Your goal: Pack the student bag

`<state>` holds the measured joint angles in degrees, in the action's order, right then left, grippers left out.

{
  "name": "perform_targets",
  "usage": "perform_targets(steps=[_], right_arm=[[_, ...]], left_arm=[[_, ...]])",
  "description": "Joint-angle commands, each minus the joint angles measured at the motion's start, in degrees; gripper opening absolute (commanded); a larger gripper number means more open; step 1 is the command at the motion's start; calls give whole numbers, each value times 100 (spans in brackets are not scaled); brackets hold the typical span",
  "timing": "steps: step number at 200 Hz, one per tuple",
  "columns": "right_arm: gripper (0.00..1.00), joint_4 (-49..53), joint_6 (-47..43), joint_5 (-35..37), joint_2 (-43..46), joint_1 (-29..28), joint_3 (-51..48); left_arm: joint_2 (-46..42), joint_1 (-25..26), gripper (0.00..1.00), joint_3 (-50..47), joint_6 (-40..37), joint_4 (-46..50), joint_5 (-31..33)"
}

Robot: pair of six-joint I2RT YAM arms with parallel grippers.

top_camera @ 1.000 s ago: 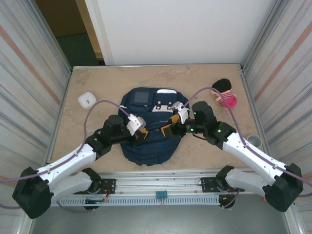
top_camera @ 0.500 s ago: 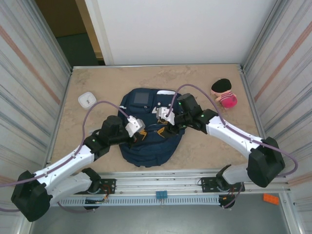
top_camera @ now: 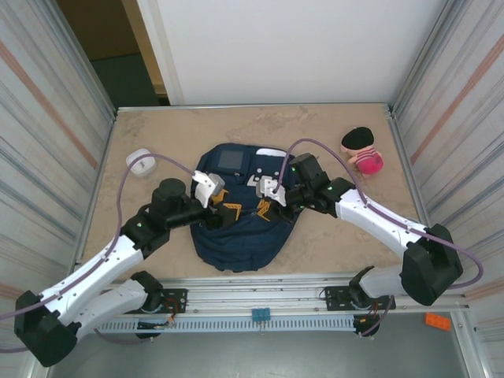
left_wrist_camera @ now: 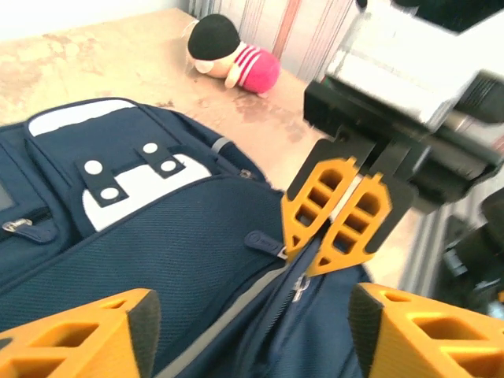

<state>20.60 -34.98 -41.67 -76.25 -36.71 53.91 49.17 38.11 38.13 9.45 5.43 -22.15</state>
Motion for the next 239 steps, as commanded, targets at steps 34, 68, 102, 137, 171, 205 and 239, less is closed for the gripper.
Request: perform_targets(steps=[34,68,102,137,171,205,239], right_arm=[[0,-473,1207,269,117,7,208],[0,-526,1430,119,71,-105,184],[0,-513,1520,6,3,-257,253],[0,-522,1716,-44,-113,-257,378],[0,-557,1724,-335,-153,-269,375],[0,-585,1713,-658,-167,-293,365],[0,-558,1863,-404,-205,-286,388]], left_arm=[[-270,-23,68,119,2094,946,-690],[-210,19,68,-186,2445,650,-817],[60,21,64,-216,2448,557,-980],[181,33,67,-242,2370,666,-939],[286,30,66,-437,2303,213,-790],[654,30,63,-390,2219,-270,-970],[802,73,58,-324,2196,-594,-1160]])
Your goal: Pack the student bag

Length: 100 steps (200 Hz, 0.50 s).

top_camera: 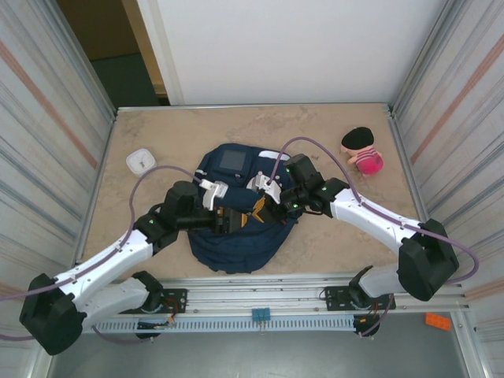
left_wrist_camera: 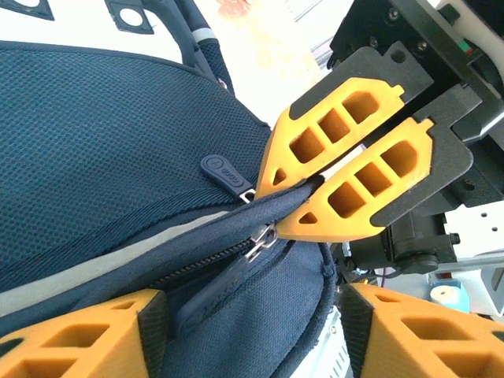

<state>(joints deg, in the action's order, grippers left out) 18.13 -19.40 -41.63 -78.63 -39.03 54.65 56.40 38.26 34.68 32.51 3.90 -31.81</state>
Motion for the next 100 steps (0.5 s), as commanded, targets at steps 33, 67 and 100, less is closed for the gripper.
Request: perform_targets(steps=[33,67,100], right_arm=[[0,-348,365,-486,70,-55,287],[0,-327,393,-615,111,-2,300],[0,-332,410,-653,100,-56,313]], left_arm=[[17,90,63,110,-260,210,215],[-421,86,67,-69,-322,674,709],[-611,85,62,-443,-184,-273,534]])
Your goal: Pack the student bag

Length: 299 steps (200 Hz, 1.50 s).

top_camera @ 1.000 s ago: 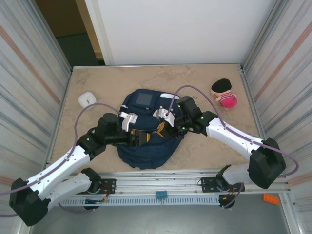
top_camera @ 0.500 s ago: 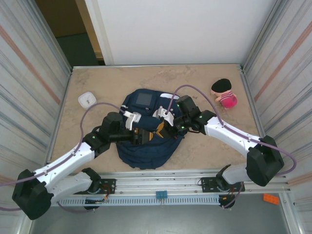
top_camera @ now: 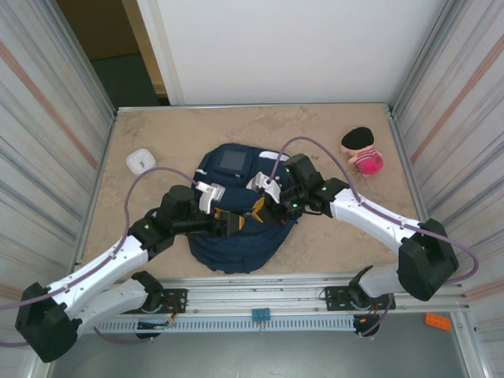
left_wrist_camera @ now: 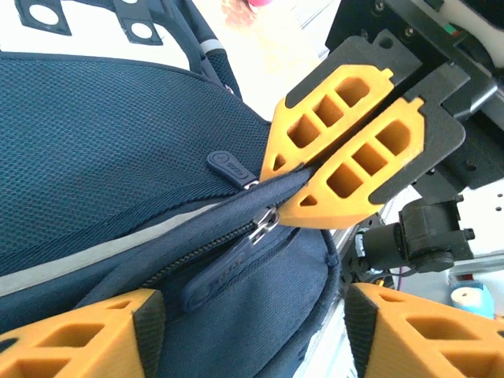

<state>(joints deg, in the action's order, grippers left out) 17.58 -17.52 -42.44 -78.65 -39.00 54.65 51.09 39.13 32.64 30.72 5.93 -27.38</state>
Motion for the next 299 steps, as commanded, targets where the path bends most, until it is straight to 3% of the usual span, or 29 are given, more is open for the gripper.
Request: perform_targets(steps=[1,49,94,214,280,299], right_arm=[[0,-280,223,-572,99,-56,316],[0,-255,212,-593,92,-106,319],[0,-238,232,-516,39,-107,330],[0,-173,206,-471,115,-94,324],[0,71,-3,-545,267,245,208],[0,193,-63,-653,352,495,149]], left_arm=[[-77,-2,62,-244,-4,-495,78],[381,0,61,-121,-133,-853,-174],[622,133,53,-45,-104,-1358,-512],[1015,157,27,13,-101,-1260,-313],[440,108,0,21,-209,-201,568],[16,4,0,-131,-191,138,857]])
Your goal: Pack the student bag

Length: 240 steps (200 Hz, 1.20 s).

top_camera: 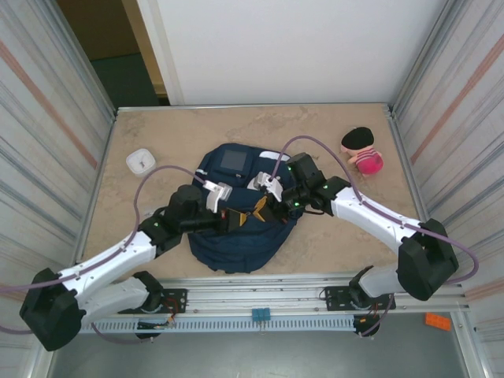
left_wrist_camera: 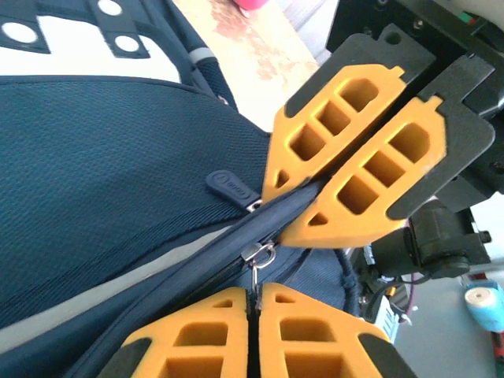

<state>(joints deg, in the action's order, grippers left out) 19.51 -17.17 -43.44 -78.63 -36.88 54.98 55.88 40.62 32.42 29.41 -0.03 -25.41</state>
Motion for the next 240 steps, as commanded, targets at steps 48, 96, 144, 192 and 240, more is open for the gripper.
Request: perform_targets(steps=[48,96,144,192,240], right_arm=[[0,496,-461,-271,601,731,54],[48,1072,-683,1342,710,324,290],[65,332,-595,2610,304,-1140,421],[38,288,-577,2522,-397,-1319,917],[0,343,-930,2031,183,-1055,637]], left_arm=[[-1490,-408,0,-445,-74,1556,1075],[-1602,-441,0,-467,-322,1300,400],[-1156,-441,0,-146,-524,794,-374],[-1226,-441,0,-97,-611,881,-332],[-1547,-559,0,-202,-392,1816,1433]])
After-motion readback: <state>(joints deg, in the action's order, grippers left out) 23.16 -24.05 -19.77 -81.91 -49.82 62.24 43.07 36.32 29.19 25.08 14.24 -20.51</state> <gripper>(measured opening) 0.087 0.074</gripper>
